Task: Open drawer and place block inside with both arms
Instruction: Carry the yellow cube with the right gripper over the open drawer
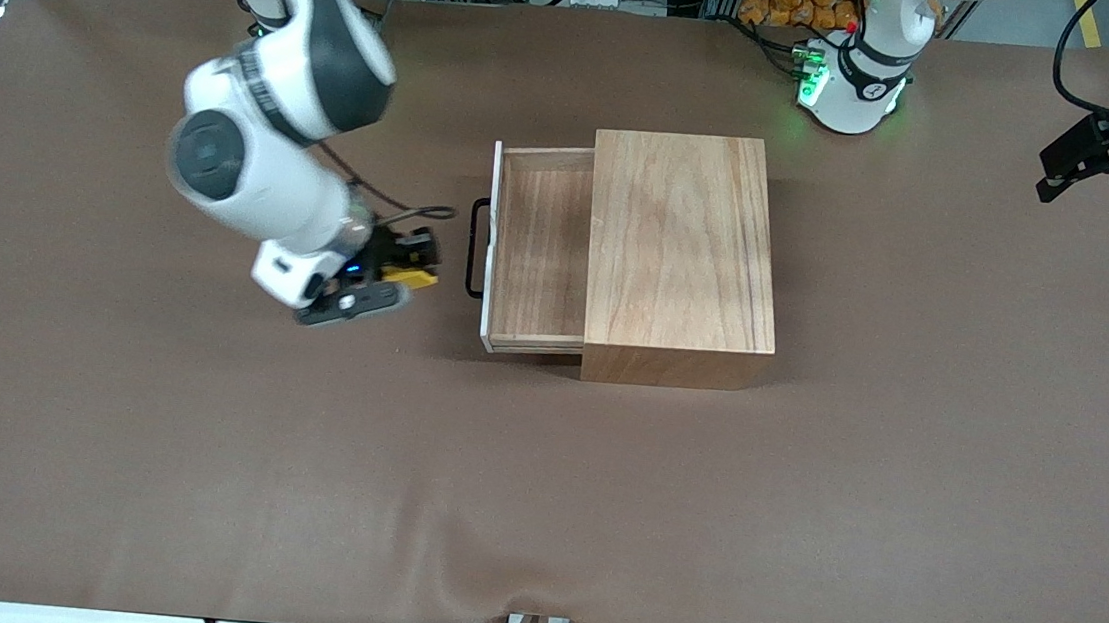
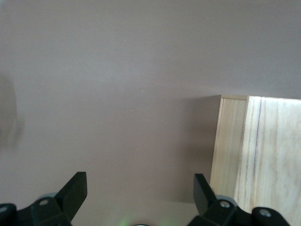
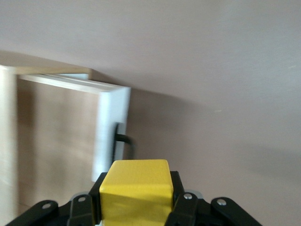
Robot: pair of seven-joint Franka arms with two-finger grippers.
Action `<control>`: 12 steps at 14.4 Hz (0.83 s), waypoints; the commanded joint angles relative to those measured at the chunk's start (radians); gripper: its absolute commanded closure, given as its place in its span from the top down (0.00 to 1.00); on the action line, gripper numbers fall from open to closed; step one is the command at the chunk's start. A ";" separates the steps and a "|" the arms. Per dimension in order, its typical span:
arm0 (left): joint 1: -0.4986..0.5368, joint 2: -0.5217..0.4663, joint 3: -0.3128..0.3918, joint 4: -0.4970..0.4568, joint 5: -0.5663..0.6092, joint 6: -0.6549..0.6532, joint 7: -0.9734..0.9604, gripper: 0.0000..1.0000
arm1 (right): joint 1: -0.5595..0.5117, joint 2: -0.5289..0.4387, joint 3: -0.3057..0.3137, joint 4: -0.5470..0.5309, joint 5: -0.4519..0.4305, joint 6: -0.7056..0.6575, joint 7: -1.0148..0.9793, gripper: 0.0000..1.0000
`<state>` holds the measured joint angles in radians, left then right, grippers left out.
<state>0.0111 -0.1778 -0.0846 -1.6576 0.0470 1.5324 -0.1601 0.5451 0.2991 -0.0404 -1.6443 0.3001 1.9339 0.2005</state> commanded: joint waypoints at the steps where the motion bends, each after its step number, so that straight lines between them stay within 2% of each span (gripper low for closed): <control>1: 0.036 -0.046 -0.003 -0.048 -0.051 0.028 0.010 1.00 | 0.113 0.012 -0.016 -0.008 -0.018 0.066 0.176 0.13; 2: 0.064 -0.046 -0.003 -0.048 -0.094 0.028 0.016 1.00 | 0.130 0.018 -0.015 -0.015 -0.041 0.082 0.206 0.13; 5: 0.072 -0.046 -0.004 -0.051 -0.102 0.025 0.027 1.00 | 0.185 0.020 -0.015 -0.066 -0.058 0.175 0.299 0.13; 12: 0.070 -0.045 -0.006 -0.068 -0.102 0.029 0.030 1.00 | 0.226 0.080 -0.015 -0.077 -0.059 0.211 0.353 0.18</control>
<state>0.0719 -0.1942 -0.0840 -1.6986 -0.0362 1.5453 -0.1434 0.7424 0.3655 -0.0433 -1.7213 0.2536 2.1247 0.5078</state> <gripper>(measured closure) 0.000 0.445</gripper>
